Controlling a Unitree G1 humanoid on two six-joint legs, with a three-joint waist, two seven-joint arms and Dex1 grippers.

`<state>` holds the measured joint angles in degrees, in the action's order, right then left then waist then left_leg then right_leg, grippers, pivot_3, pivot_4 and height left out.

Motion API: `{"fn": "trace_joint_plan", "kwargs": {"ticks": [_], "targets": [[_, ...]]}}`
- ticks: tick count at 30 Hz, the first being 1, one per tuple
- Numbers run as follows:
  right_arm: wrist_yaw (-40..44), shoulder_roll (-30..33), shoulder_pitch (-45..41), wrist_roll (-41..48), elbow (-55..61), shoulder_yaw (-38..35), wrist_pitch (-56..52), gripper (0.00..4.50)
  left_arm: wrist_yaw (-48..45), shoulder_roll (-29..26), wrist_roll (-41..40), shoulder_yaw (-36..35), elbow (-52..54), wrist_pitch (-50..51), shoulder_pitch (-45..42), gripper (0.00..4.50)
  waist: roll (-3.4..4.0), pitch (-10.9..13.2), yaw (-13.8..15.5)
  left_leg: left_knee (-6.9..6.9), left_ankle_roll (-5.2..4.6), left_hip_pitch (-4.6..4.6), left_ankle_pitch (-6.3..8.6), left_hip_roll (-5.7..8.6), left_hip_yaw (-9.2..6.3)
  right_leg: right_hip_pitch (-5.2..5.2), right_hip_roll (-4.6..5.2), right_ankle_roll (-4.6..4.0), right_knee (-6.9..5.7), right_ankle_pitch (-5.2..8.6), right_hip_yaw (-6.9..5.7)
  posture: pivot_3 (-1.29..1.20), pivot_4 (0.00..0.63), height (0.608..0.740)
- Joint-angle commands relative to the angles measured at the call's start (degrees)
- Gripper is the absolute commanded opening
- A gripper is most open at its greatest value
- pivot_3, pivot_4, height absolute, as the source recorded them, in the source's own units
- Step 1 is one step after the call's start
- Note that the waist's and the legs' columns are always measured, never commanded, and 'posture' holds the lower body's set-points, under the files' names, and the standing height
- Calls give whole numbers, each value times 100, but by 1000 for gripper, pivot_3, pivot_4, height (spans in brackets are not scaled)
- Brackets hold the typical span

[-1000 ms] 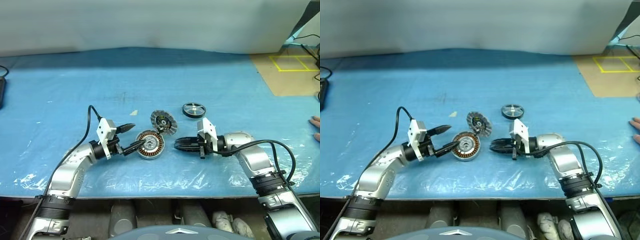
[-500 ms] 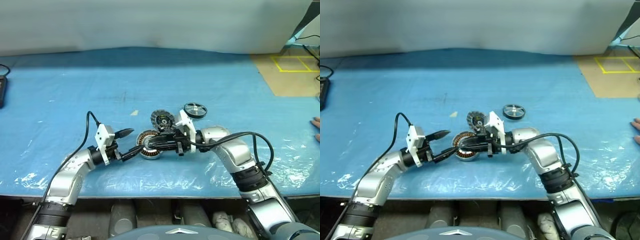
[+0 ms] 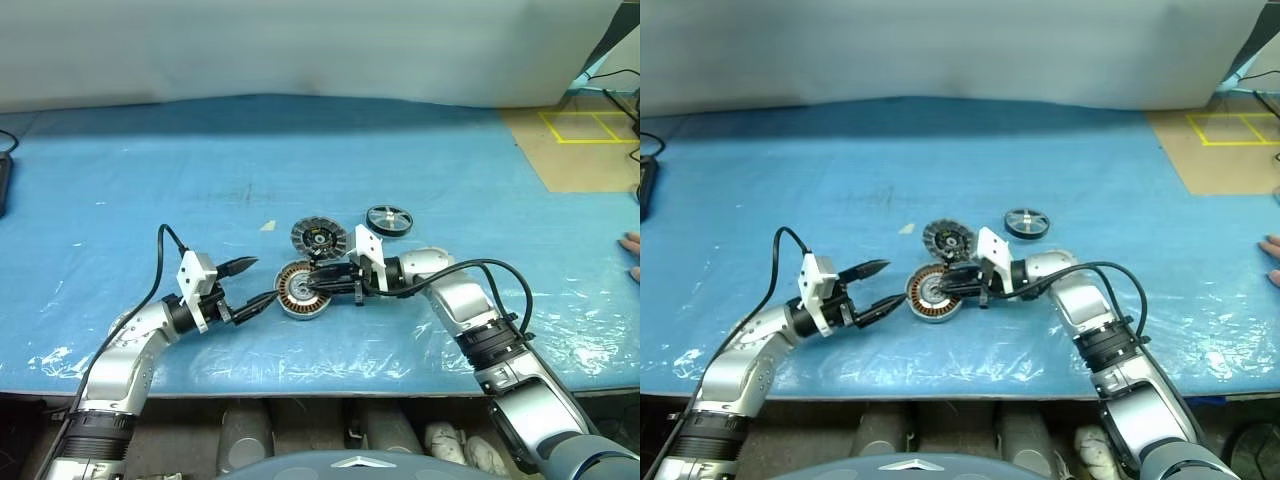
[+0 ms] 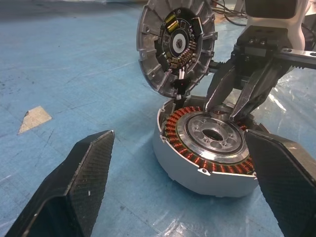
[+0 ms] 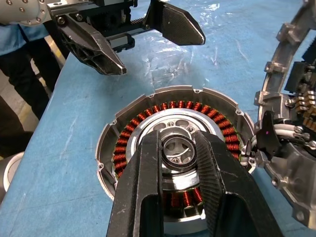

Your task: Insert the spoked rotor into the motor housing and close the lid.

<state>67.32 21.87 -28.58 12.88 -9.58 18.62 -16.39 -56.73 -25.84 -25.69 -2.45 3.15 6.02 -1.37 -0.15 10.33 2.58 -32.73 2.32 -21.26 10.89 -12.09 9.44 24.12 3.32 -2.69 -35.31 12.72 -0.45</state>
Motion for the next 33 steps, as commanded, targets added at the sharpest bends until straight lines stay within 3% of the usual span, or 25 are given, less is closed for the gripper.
{"fn": "trace_joint_plan", "kwargs": {"ticks": [1, 15, 33], "targets": [[123, -54, -115, 133, 235, -36, 32, 554, -49, -7, -80, -29, 193, -99, -13, 4434, 0, 0, 2, -1, 0, 0, 0, 0, 0, 0, 0, 0, -1, 0, 0, 0, 150, 740], [101, -387, -387, -279, -470, 120, 527, 554, -106, -65, -103, -33, 255, -10, 42, 4434, 0, 0, -2, -9, -1, 3, 0, -1, 0, 0, 0, -1, -14, 0, 1, 0, 150, 740], [220, -313, -318, -346, -565, 125, 597, 554, -62, -62, -44, -24, 229, -36, 6, 4434, -1, -1, 1, -22, -2, 3, 1, -3, 0, 0, 0, -1, -26, 0, 1, 0, 150, 740]]}}
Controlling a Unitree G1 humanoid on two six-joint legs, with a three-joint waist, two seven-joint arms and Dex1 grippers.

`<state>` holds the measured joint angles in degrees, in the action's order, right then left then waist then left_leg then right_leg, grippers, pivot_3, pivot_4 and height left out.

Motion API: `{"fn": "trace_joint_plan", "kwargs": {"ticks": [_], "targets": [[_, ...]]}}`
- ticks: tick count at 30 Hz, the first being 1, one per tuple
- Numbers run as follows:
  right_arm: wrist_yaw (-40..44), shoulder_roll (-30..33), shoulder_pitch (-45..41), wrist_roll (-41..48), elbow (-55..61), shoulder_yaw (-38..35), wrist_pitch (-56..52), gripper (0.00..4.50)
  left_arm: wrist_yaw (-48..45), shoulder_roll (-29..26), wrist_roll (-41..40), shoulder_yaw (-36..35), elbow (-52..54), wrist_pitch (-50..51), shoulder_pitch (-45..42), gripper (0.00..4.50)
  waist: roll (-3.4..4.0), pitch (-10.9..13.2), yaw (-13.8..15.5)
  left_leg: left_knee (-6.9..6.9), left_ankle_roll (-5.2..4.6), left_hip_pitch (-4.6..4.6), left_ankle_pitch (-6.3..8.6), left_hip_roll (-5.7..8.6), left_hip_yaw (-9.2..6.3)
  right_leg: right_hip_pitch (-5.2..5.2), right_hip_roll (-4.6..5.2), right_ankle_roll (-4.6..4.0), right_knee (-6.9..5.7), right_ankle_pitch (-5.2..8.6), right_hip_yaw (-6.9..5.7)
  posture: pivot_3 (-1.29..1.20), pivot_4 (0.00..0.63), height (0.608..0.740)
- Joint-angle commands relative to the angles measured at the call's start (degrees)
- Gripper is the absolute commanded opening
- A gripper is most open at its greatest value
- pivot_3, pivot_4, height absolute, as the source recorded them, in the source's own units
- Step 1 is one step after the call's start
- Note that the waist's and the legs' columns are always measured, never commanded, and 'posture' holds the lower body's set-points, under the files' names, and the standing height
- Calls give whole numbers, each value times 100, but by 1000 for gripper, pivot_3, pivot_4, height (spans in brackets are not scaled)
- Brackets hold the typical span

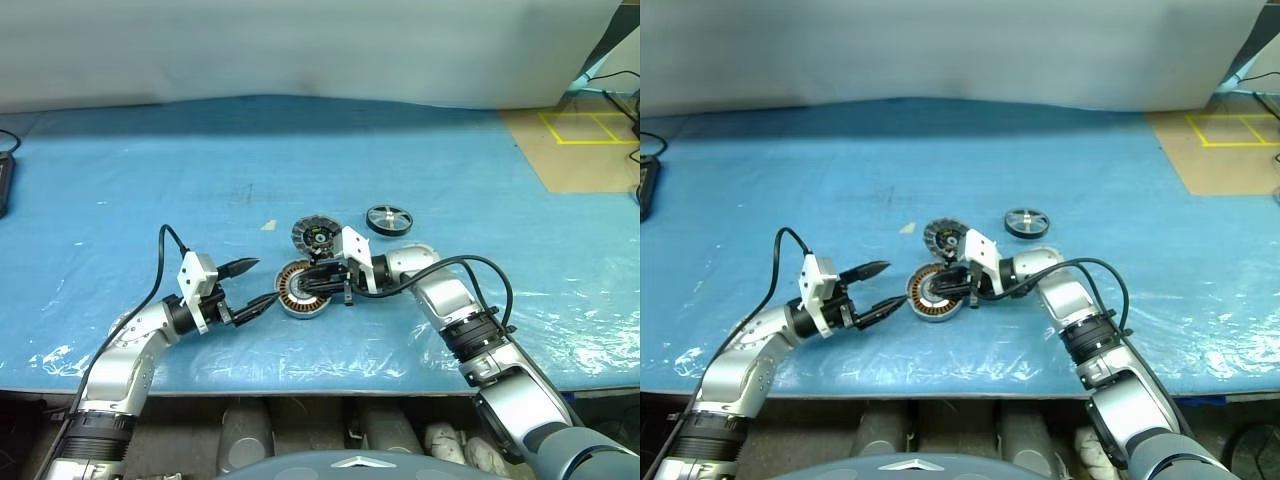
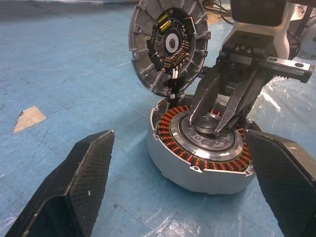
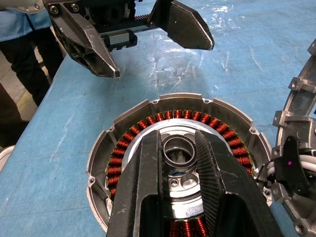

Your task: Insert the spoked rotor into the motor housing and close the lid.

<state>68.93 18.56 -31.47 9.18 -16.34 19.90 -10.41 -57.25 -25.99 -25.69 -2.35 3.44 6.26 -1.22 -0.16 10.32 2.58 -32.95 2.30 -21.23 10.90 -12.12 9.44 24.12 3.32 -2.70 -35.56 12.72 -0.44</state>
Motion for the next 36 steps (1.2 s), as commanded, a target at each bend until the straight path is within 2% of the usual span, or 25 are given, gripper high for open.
{"fn": "trace_joint_plan", "kwargs": {"ticks": [1, 11, 12, 24, 25, 26, 27, 36], "targets": [[61, 21, -31, 14, 106, 3, -6, 904, -8, -48, -42, -34, 200, -60, -10, 4434, 0, 0, 1, 0, 0, 0, 0, 0, 0, 0, 0, 0, -1, 0, 0, 0, 150, 740], [86, 22, 31, 174, 412, -103, -110, 4280, 43, -55, -12, -37, 213, -52, -11, 4434, 0, 0, 2, -5, -1, 1, 1, -1, 0, 0, 0, 0, -9, 0, 0, 0, 150, 740], [87, 28, 40, 186, 462, -108, -145, 4476, 44, -54, -9, -35, 213, -57, -11, 4434, 0, 0, 1, -5, -1, 1, 1, -1, 0, 0, 0, 0, -9, 0, 0, 0, 150, 740], [97, 39, 16, 401, 761, -208, -528, 4476, 39, -41, 32, -22, 141, -114, -54, 4434, 0, 0, 3, -5, -1, 1, 1, -1, 0, 0, 0, 0, -9, 0, 1, 0, 150, 740], [96, 35, 7, 397, 743, -209, -527, 4085, 38, -39, 35, -21, 137, -118, -57, 4434, 0, 0, 4, -5, 0, 1, 0, -1, 0, 0, 0, 0, -8, 0, 1, 0, 150, 740], [83, 32, -7, 372, 705, -204, -516, 3941, 41, -35, 41, -21, 135, -125, -59, 4434, 0, 0, 4, -5, -1, 1, 0, -1, 0, 0, 0, 0, -9, 0, 1, 0, 150, 740], [69, 31, -19, 347, 666, -197, -504, 3614, 43, -32, 45, -22, 133, -131, -61, 4434, 0, 0, 3, -5, 0, 1, 0, 0, 0, 0, 0, 0, -9, 0, 1, 0, 150, 740], [51, 21, -58, 241, 405, -169, -284, 413, 61, -9, 79, -12, 119, -158, -57, 4434, 0, 0, 3, -5, 0, 1, 0, 0, 0, 0, 0, 0, -9, 0, 1, 0, 150, 740]]}}
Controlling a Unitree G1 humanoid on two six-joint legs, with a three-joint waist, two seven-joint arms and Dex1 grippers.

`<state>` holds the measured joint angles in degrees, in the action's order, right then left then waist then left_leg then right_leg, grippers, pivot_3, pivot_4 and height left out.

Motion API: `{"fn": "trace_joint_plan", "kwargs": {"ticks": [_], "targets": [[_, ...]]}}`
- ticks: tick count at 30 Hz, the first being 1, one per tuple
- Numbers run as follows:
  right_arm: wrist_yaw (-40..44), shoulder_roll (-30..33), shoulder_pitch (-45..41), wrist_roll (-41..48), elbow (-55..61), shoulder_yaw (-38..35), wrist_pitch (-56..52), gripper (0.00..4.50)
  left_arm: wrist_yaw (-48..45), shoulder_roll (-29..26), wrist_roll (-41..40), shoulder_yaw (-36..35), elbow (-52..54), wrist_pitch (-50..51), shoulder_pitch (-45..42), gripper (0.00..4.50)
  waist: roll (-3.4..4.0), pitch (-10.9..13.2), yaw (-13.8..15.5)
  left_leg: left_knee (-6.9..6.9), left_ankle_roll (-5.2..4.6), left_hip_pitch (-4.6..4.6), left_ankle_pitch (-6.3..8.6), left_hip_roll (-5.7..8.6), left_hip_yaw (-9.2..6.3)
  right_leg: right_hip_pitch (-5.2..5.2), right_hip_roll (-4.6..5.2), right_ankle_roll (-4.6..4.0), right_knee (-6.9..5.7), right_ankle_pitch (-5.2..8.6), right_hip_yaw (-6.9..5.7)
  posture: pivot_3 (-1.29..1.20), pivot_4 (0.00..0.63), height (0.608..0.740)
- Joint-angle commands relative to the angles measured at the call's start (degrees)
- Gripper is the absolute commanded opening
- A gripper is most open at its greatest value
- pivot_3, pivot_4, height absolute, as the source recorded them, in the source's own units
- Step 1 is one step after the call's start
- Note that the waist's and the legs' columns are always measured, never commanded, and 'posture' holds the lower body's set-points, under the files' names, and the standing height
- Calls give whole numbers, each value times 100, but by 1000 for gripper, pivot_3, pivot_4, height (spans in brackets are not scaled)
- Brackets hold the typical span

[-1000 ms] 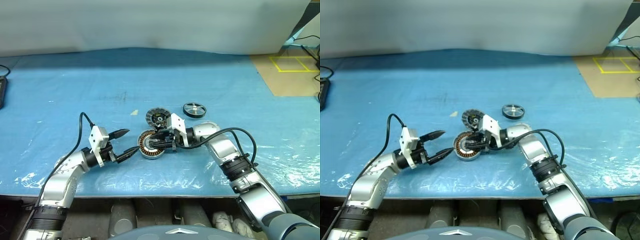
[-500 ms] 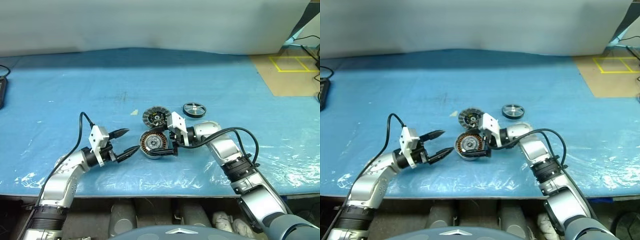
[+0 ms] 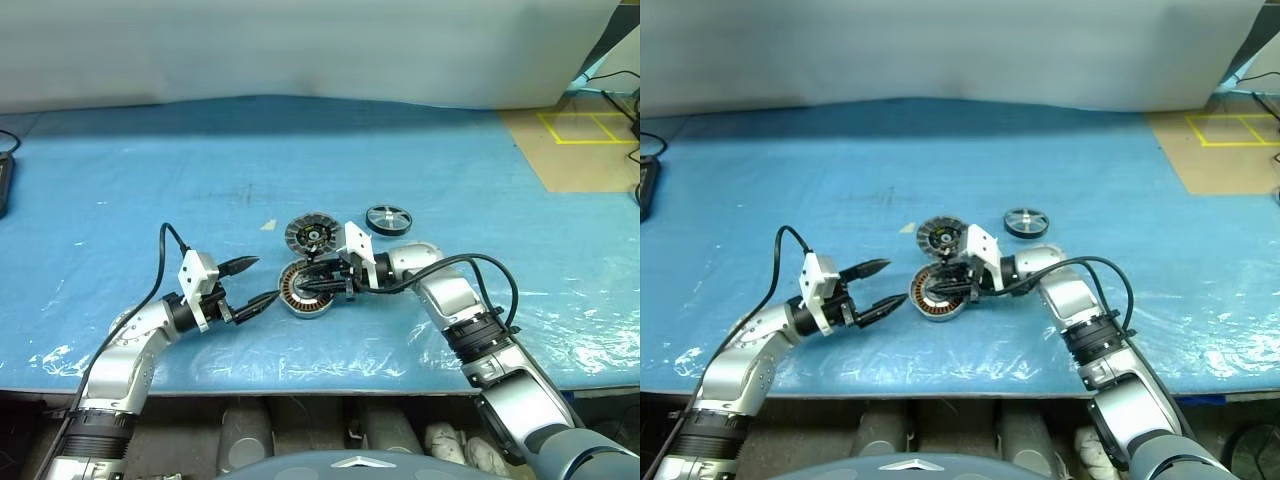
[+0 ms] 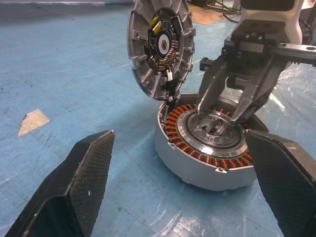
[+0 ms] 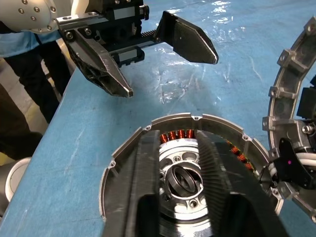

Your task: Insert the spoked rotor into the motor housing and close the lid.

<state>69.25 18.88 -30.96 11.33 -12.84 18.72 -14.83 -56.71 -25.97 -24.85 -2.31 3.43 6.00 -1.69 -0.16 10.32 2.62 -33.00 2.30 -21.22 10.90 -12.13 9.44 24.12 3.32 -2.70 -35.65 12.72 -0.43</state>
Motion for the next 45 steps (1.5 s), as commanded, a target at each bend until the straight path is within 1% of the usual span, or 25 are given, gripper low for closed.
{"fn": "trace_joint_plan", "kwargs": {"ticks": [1, 8, 15, 24, 35, 39, 45], "targets": [[15, -8, -107, 10, 36, -44, 188, 70, 10, -7, -3, -16, 121, -133, -8, 4434, 0, 0, 0, 0, 0, 0, 0, 0, 0, 0, 0, 0, 0, 0, 0, 0, 150, 740], [110, 32, -93, -78, -148, 12, 377, 70, 31, 10, 16, -13, 135, -144, 19, 4434, 0, 0, -1, 0, -1, 0, 1, 0, 0, 0, 0, 0, 0, 0, 0, 0, 150, 740], [213, 191, -35, -415, -305, 255, 571, 70, 61, 33, 38, 1, 139, -170, 45, 4434, -1, -1, -2, 0, -2, 1, 1, 0, 0, 0, 0, 0, 0, 0, 0, 0, 150, 740], [200, 400, -10, -655, -90, 447, 609, 70, 92, 34, 43, 23, 155, -165, 88, 4434, -2, -2, -1, 0, -4, 7, 2, 1, 0, -6, 1, 0, -1, 0, 1, 0, 150, 740], [57, 609, -205, -1094, 99, 695, 725, 70, 97, 53, 42, 52, 126, -159, 82, 4434, -6, -5, -2, -1, -4, 15, 2, 2, 0, -11, 1, 0, -2, 0, 2, 0, 150, 740], [91, 614, -217, -1005, 120, 632, 794, 70, 102, 61, 50, 56, 105, -169, 76, 4434, -8, -6, -2, -1, -4, 18, 2, 2, 0, -13, 1, 0, -3, 0, 3, 0, 150, 740], [276, 558, -269, -452, 343, 307, 556, 70, 93, 61, 56, 53, 74, -173, 61, 4434, -8, -6, 0, -1, -4, 14, 2, 2, 0, -12, 1, 0, -1, 0, 3, 0, 150, 740]]}}
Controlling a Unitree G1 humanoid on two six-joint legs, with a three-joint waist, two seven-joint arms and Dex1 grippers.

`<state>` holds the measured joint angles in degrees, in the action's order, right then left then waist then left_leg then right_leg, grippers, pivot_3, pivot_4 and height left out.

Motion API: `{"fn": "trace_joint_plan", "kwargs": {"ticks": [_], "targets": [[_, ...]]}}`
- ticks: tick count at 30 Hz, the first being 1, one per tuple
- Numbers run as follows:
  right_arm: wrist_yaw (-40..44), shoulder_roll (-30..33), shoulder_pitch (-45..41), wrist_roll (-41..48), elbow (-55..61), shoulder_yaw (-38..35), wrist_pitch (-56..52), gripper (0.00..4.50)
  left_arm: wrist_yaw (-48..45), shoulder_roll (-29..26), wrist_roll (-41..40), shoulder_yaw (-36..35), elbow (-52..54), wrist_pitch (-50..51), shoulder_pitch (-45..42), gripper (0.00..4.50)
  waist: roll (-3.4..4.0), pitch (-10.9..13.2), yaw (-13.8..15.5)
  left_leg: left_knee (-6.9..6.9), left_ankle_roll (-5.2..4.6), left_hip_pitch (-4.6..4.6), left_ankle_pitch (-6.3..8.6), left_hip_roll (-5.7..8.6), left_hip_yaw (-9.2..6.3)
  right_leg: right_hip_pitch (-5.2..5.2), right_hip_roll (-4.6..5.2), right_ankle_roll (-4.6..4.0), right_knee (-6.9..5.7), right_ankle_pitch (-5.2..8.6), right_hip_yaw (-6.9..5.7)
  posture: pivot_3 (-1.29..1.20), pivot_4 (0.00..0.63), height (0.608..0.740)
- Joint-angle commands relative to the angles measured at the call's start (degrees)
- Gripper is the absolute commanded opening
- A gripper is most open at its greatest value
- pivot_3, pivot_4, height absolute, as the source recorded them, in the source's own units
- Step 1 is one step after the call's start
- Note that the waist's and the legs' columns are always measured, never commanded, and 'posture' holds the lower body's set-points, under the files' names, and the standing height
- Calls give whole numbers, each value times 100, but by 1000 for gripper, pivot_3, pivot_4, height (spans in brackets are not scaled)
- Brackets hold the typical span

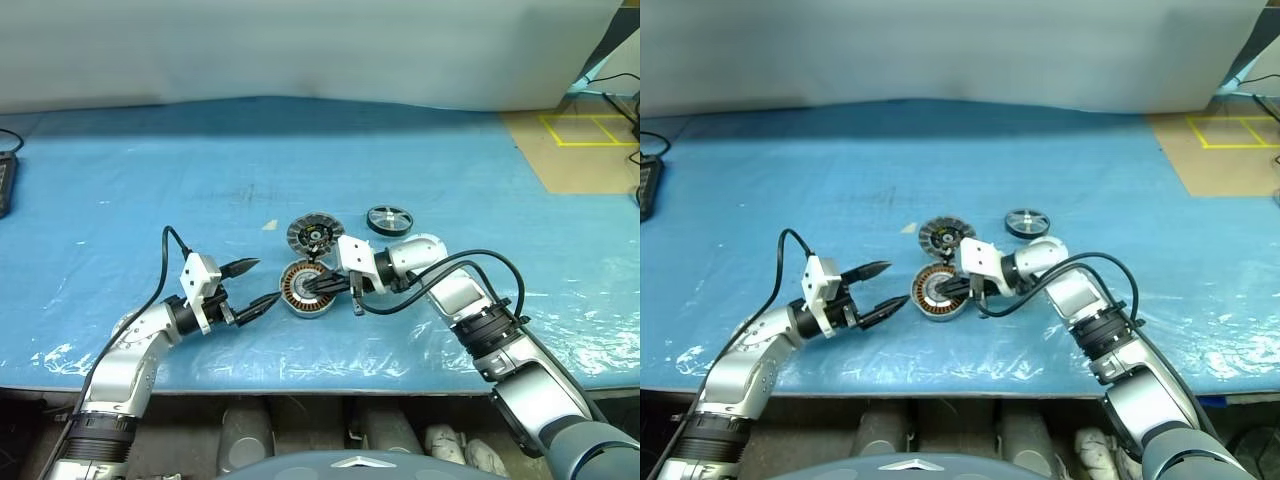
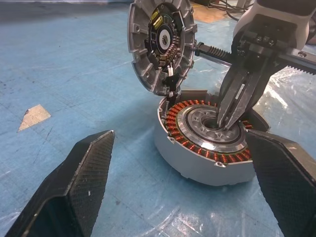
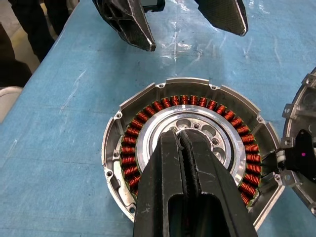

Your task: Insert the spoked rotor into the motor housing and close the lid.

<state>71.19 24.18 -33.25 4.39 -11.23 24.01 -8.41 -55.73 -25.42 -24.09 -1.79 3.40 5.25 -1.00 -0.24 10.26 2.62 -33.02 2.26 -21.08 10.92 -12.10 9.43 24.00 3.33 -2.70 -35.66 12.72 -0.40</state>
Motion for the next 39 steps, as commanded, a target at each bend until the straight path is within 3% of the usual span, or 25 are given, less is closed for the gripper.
{"fn": "trace_joint_plan", "kwargs": {"ticks": [1, 22, 39], "targets": [[97, 24, -49, 287, 209, -251, -104, 70, -9, 6, -21, 1, 73, -99, -11, 4434, 0, 0, -1, 0, 0, -2, 0, 0, 0, 2, 0, 0, 0, 0, 0, 0, 150, 740], [37, -270, -128, 325, -119, -302, -124, 70, -22, -34, -20, -33, 55, -108, -18, 4434, 0, 0, -4, 0, 0, -3, 0, -3, 0, 4, -2, 0, 0, 0, -1, 0, 150, 740], [3, -222, -108, -172, -436, 41, 50, 70, 62, -10, -8, -37, 130, -120, 85, 4434, 0, 0, -5, 0, 0, -1, 0, -2, 0, 4, -1, 0, 0, 0, 0, 0, 150, 740]]}}
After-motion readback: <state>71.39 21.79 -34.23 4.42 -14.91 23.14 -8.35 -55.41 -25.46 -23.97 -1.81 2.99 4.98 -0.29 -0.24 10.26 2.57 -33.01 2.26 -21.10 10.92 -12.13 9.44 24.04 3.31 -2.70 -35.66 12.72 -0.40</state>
